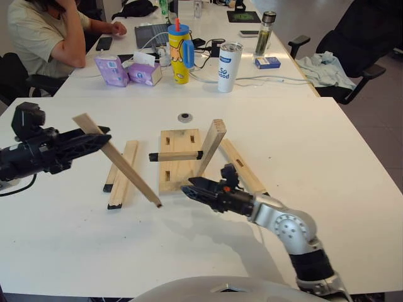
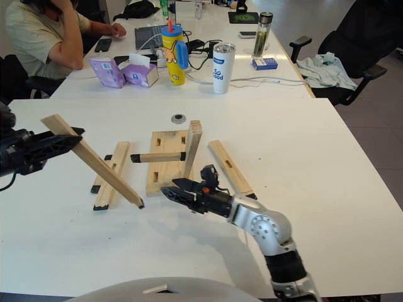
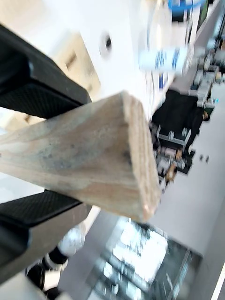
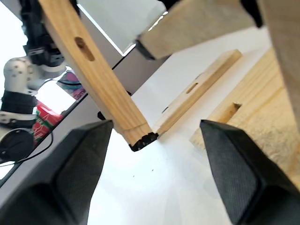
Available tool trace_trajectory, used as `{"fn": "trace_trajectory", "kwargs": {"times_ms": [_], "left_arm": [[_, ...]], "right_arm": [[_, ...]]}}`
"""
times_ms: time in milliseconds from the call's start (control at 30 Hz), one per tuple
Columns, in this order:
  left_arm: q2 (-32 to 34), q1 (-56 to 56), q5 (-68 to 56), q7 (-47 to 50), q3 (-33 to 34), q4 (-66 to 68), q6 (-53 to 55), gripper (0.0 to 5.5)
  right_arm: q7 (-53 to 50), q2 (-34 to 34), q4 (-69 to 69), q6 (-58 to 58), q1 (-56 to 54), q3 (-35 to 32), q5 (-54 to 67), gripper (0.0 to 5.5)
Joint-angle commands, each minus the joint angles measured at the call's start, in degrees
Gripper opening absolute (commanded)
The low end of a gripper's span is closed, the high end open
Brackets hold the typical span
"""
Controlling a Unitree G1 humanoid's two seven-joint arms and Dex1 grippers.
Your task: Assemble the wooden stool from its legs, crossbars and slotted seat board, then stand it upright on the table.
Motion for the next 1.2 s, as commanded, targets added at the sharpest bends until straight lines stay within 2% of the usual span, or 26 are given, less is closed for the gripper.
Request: {"fn": "trace_trajectory", "kwargs": {"times_ms": [33,267,533,733,1033,1200], "left_arm": [[0.1,-4.34,3.33,-1.45,0.53,3.08,-3.14,2.08],[-6.3,-6.64,2.91,3.66,1.32,-0.94,-4.3,2.08],[-14.48,-6.77,3.26,9.6,-0.51,-7.82,-6.28,2.08],[-17.07,-6.67,6.49,7.11,-4.96,-6.34,-8.28,2.08],[-19.74,-7.08,12.68,1.73,-10.62,-1.06,-13.09,2.08],[-20.33,-7.53,13.7,1.8,-11.45,-1.68,-14.45,2.08]], "right_arm": [[-4.56,2.97,4.82,-1.1,-3.49,-0.53,-4.41,3.44],[-6.94,1.34,8.18,-2.84,-6.14,-3.88,-10.02,3.44],[-2.68,-2.76,6.5,-3.48,-4.64,0.13,-15.34,3.44],[0.74,-4.53,5.31,-4.62,-2.62,3.97,-17.96,3.44],[3.59,-3.89,8.43,-6.56,-3.94,6.25,-20.24,3.44],[4.22,-3.94,10.84,-7.72,-4.72,7.29,-22.44,3.44]]}}
